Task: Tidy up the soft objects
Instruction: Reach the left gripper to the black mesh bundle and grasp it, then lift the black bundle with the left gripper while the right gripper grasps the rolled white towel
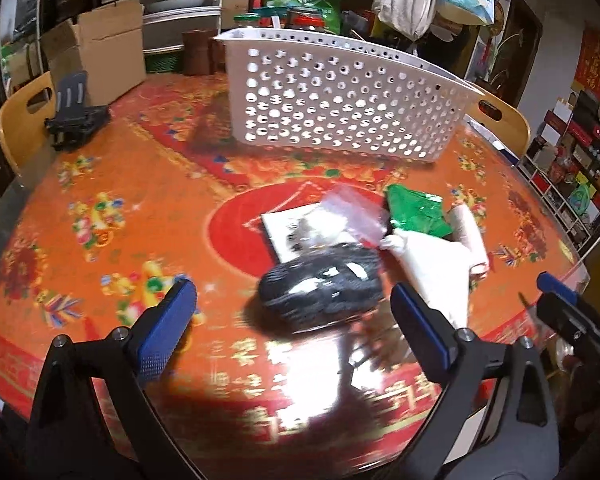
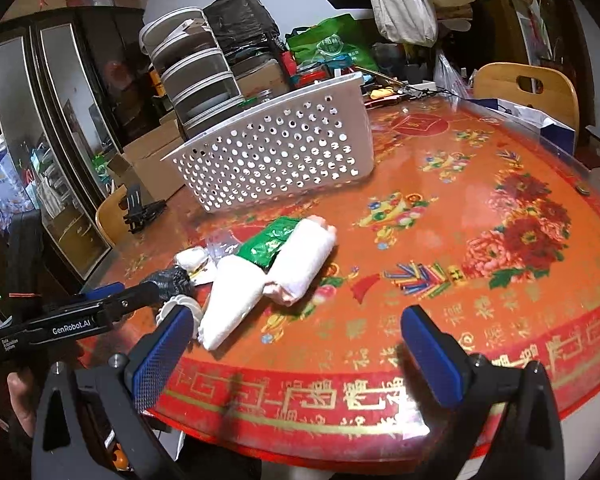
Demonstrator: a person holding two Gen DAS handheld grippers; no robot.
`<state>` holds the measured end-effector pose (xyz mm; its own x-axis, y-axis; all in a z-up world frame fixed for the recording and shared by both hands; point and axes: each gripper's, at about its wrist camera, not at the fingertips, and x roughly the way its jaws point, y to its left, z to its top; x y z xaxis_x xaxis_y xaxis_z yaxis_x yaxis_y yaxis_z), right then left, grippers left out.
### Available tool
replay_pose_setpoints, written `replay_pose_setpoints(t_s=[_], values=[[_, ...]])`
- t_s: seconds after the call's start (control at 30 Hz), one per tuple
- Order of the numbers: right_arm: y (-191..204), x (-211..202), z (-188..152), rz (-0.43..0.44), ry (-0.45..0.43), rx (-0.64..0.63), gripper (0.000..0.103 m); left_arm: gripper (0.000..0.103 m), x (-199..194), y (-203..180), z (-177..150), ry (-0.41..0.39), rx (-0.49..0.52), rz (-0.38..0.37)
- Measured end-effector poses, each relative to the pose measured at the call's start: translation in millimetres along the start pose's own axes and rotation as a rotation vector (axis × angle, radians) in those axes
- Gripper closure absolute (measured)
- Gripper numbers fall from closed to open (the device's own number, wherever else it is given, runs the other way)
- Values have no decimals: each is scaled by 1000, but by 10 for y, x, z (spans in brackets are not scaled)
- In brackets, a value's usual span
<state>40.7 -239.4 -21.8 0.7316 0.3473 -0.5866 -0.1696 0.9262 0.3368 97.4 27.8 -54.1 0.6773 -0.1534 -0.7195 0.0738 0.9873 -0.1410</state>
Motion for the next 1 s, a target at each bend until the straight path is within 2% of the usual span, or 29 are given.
replay_pose_setpoints(t_s=[0.27, 0.6, 0.83, 1.0], values=[[-36, 52, 29, 3, 11, -3, 0, 23, 129, -133, 44, 34, -24, 0], [-52, 99, 51, 10, 14, -2, 0, 32, 167, -172, 80, 40, -29, 17], [-4, 139, 90, 8, 20, -10, 0, 44, 175, -137, 89, 36, -44, 12], [63, 203, 142, 9, 32, -16, 0, 46, 149, -57, 81, 20, -64, 9]])
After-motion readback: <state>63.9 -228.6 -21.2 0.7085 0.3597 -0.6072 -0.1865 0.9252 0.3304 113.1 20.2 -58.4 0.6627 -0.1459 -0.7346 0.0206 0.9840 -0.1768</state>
